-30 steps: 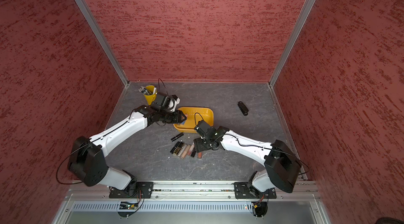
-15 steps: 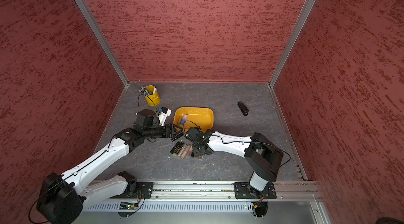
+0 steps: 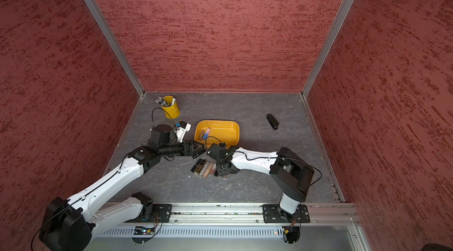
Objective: Put the lipstick into the storage box
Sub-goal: Pick up the lipstick at the center of the board.
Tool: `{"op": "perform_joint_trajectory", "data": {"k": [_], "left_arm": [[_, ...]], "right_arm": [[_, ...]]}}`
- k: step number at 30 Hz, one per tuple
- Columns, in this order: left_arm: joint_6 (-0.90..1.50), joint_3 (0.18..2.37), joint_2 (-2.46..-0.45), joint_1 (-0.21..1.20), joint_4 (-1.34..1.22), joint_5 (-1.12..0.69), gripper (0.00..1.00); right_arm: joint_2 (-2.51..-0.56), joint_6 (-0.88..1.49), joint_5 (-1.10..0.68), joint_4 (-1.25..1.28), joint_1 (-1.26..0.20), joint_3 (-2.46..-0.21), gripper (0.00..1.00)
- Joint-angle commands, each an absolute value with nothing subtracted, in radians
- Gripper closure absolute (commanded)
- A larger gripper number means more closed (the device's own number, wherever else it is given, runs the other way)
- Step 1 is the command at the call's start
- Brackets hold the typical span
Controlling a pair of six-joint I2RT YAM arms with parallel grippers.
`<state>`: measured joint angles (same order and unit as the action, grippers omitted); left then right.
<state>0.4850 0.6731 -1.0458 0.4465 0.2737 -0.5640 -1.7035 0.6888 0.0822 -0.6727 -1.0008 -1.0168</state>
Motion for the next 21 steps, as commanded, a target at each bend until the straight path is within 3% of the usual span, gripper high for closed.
{"op": "perform_joint_trajectory", "data": {"k": [1, 9, 19, 21], "left_arm": [[0.485, 0.664, -1.045, 0.436, 0.252, -0.581, 0.30], [0.492, 0.664, -1.052, 0.431, 0.250, -0.586, 0.29], [0.507, 0.655, -1.068, 0.429, 0.228, -0.592, 0.29], [0.511, 0.653, -1.067, 0.428, 0.226, -0.594, 0.23]], "right_arm": [[-1.705, 0.709, 0.080, -0.661, -1.011, -0.998, 0.55], [-1.679, 0.742, 0.075, -0.671, -1.023, -0.960, 0.60], [-1.689, 0.740, 0.086, -0.666, -1.031, -0.959, 0.74], [-1.683, 0.736, 0.098, -0.674, -1.031, -0.963, 0.77]]}}
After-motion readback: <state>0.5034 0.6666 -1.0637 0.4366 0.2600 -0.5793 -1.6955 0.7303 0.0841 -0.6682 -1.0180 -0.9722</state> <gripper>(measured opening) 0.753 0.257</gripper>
